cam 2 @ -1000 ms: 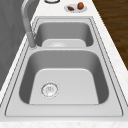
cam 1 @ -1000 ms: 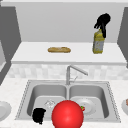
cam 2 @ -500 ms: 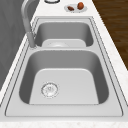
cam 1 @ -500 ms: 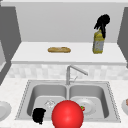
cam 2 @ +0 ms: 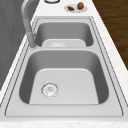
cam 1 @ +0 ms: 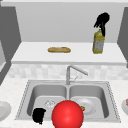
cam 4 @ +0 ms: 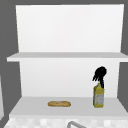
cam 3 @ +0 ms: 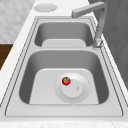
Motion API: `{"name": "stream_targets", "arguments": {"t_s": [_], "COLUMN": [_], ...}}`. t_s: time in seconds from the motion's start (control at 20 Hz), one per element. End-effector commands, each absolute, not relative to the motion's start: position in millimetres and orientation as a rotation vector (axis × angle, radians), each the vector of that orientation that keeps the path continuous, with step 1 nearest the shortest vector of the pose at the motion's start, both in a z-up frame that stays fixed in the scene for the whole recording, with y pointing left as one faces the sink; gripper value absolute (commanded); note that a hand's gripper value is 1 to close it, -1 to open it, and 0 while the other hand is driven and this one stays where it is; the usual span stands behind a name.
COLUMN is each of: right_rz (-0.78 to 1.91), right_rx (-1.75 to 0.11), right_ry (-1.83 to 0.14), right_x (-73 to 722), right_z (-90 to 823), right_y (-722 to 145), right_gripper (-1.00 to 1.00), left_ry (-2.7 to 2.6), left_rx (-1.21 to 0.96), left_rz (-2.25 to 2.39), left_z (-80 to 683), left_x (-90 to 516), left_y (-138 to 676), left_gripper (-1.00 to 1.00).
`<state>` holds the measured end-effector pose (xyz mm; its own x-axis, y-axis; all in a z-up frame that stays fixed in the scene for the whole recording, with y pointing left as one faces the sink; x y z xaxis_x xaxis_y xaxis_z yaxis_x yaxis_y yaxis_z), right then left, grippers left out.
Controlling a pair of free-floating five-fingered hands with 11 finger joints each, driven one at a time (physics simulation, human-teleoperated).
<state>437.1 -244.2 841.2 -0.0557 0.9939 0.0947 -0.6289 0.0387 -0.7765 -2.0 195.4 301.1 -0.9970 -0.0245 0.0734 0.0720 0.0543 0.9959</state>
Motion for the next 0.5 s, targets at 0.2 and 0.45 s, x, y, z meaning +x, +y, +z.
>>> {"name": "stream_targets", "arguments": {"t_s": [0.2,0.45], "right_rz": [1.498,1.558], "right_rx": [-0.579,-0.621], "right_ry": [-0.75,-0.769], "right_x": [497,528], "right_z": [815,787], "right_y": [-243,-248], "right_gripper": [-1.0,-1.0], "left_ry": [-2.229,-2.229], "left_rx": [-0.05,-0.05], "left_rz": [-2.113,-2.113], "left_z": [301,301], "left_x": [-2,-2], "left_y": [195,195], "left_gripper": [0.0,0.0]}}
